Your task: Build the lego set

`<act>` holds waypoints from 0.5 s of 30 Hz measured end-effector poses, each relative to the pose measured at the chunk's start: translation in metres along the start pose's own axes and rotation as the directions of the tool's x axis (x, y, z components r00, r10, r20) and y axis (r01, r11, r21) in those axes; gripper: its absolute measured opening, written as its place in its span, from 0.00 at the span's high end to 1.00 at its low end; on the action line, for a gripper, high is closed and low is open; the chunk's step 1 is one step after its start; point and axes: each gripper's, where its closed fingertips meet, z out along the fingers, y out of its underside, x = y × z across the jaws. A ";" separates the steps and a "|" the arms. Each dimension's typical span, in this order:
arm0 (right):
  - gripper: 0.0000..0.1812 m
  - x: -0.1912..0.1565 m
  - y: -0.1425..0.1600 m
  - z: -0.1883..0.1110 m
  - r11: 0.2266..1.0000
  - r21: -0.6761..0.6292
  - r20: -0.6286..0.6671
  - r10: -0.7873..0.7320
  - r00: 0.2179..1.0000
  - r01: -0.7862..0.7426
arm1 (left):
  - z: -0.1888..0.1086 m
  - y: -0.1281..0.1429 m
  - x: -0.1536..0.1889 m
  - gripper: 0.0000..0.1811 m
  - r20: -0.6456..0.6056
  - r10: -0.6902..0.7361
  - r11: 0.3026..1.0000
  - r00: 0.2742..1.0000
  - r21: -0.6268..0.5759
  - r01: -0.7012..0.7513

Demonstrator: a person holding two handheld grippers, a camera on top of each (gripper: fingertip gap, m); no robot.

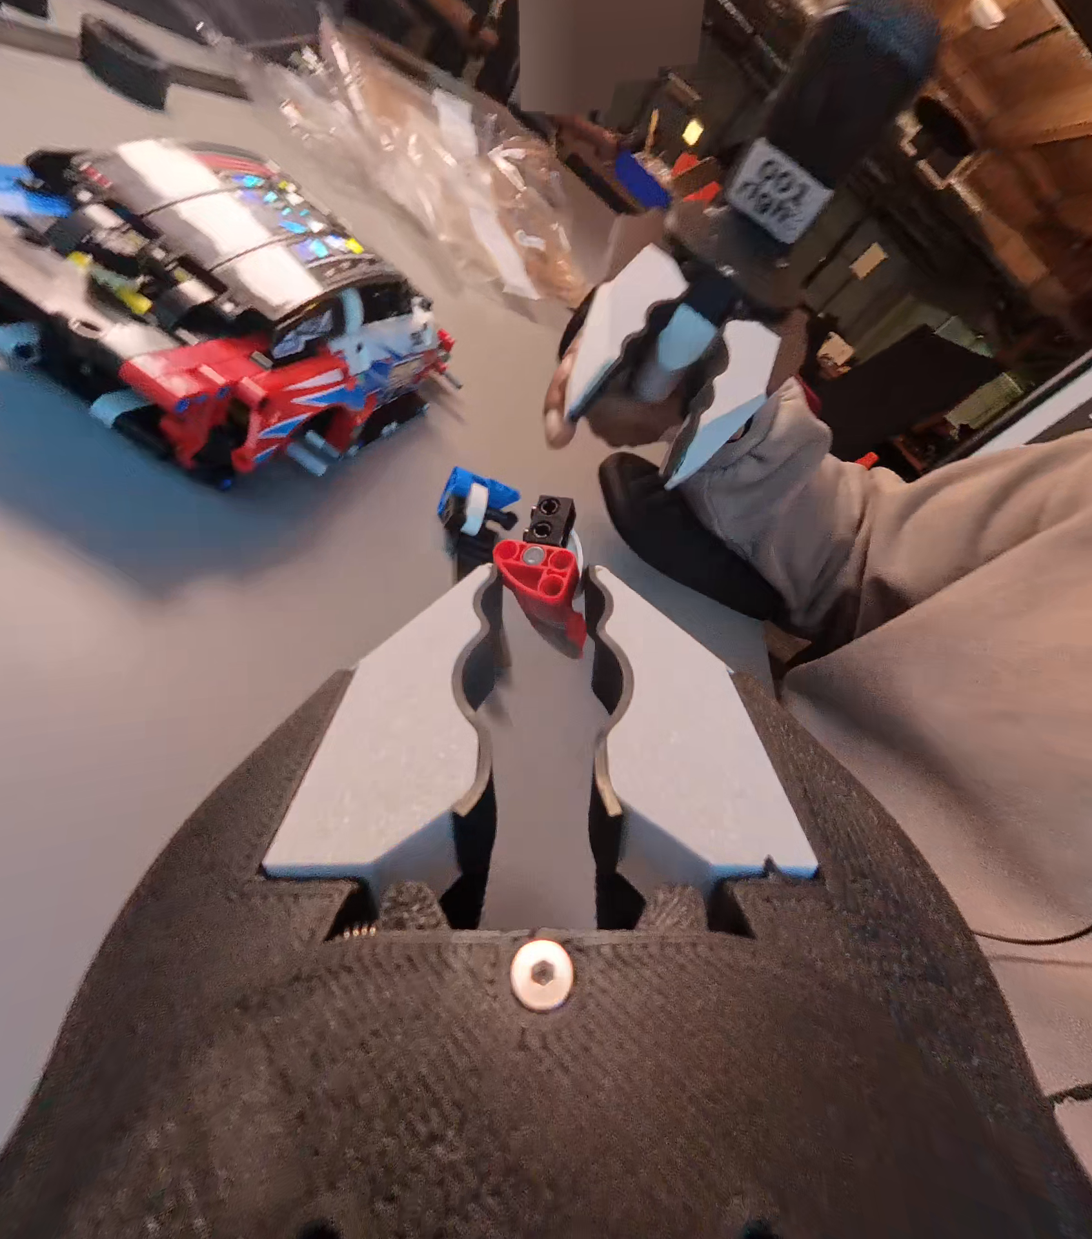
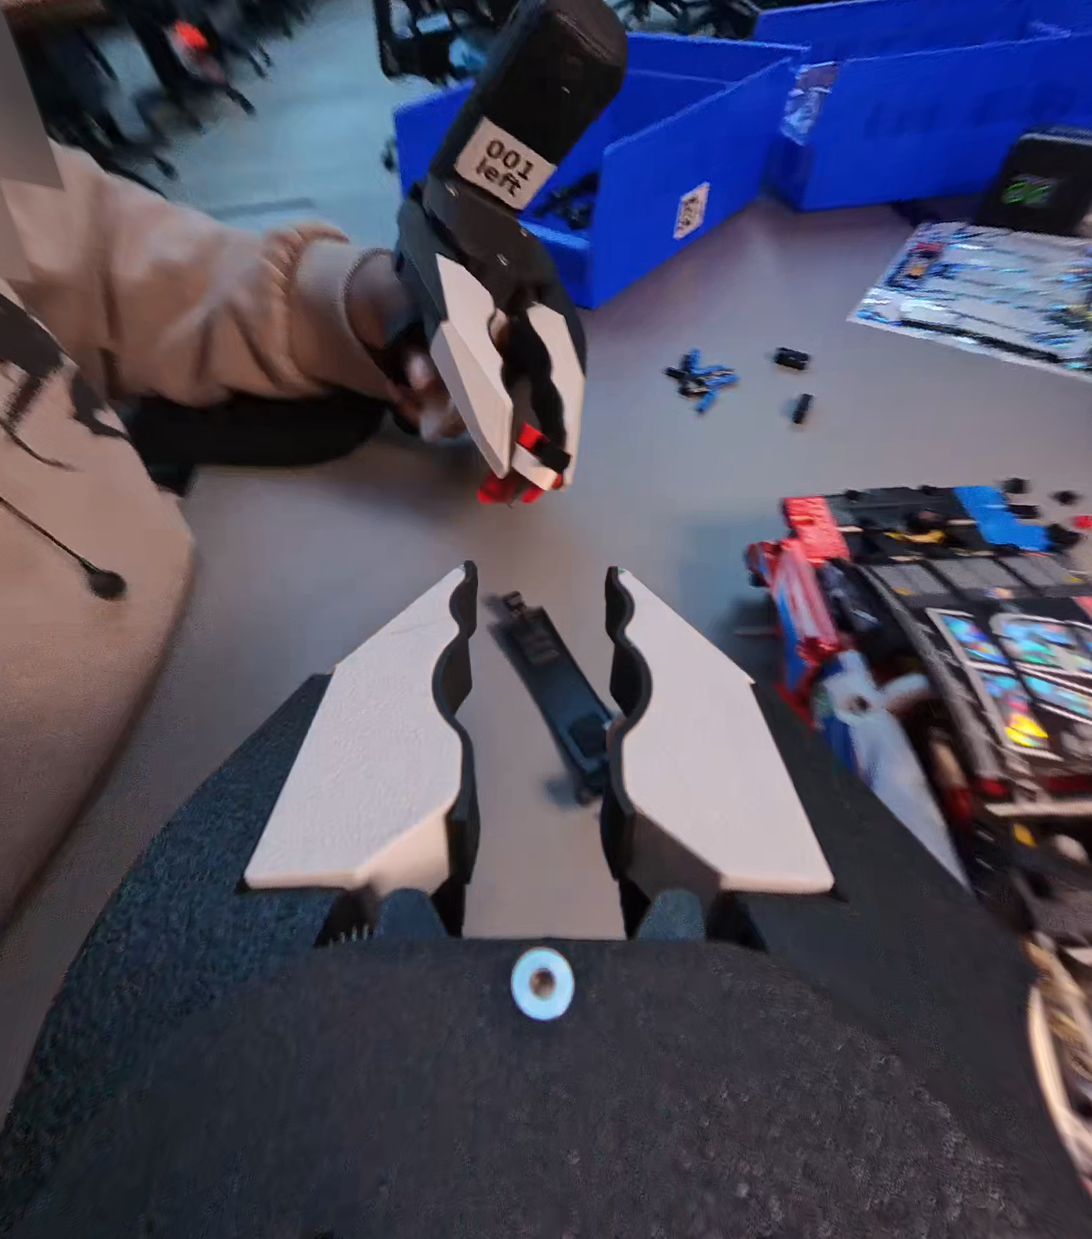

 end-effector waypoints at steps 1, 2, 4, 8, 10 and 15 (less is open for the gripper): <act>0.80 0.010 0.009 -0.009 0.997 -0.054 -0.065 -0.060 0.996 0.056 | 0.000 0.003 -0.008 0.88 0.029 -0.037 0.999 0.999 -0.016 0.037; 0.80 0.020 0.021 -0.017 0.988 -0.127 -0.112 -0.102 0.989 0.087 | 0.001 0.006 -0.014 0.88 0.051 -0.069 0.997 0.996 -0.026 0.071; 0.76 0.029 0.048 -0.026 0.963 -0.251 -0.141 -0.136 0.981 0.098 | 0.002 0.011 -0.023 0.88 0.084 -0.112 0.992 0.990 -0.044 0.116; 0.72 0.030 0.075 -0.022 0.944 -0.318 -0.101 -0.122 0.987 0.084 | 0.003 0.017 -0.030 0.88 0.117 -0.146 0.986 0.982 -0.065 0.154; 0.70 0.029 0.079 -0.015 0.934 -0.341 -0.065 -0.141 0.988 0.111 | 0.003 0.019 -0.032 0.88 0.120 -0.158 0.983 0.980 -0.071 0.167; 0.69 0.033 0.088 0.005 0.892 -0.413 0.033 -0.188 0.982 0.184 | 0.003 0.020 -0.033 0.88 0.112 -0.190 0.977 0.975 -0.072 0.199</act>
